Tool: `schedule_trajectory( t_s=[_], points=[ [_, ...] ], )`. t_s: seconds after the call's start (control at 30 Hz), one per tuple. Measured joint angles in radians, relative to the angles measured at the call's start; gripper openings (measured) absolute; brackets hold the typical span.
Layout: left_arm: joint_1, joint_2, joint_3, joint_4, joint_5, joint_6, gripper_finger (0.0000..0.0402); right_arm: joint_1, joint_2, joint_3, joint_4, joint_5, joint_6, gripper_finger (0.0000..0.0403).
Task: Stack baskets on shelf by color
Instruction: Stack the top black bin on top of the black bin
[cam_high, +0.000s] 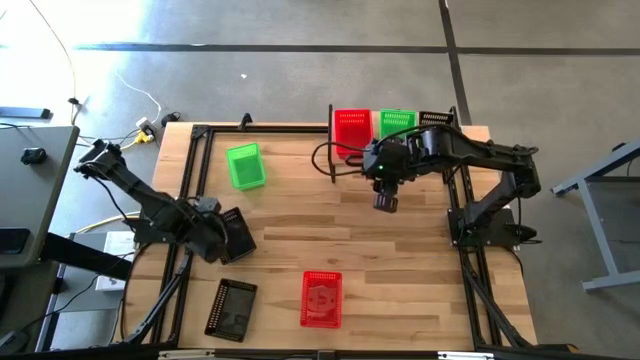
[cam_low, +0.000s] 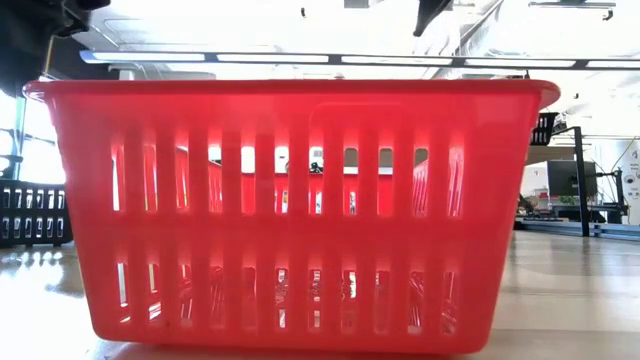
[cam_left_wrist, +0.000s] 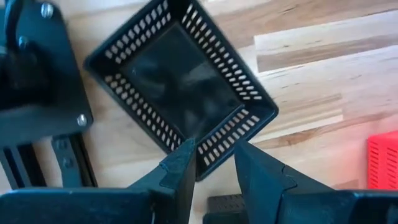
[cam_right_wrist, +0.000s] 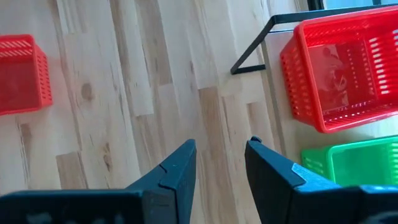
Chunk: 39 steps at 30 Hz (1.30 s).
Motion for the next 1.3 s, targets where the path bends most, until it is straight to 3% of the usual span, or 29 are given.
schedule_trajectory(
  t_s=[0.3,0.57,0.77,1.3],
  points=[
    [-0.096,0.111,0.000,-0.006,0.012,-0.237,0.0101,0.006,0.000,0.000,0.000,-0.007,-0.063,0.0124],
    [-0.095,0.239,0.000,-0.017,0.065,-0.243,0.0101,0.006,0.001,0.000,0.000,-0.007,-0.065,0.0124],
    [-0.095,0.319,0.000,-0.081,0.162,-0.248,0.0101,0.006,0.001,0.000,0.000,-0.007,-0.075,0.0124],
    [-0.024,0.449,0.000,-0.033,0.167,-0.250,0.0101,0.006,0.001,0.000,0.000,-0.011,-0.090,0.0124]
  ],
)
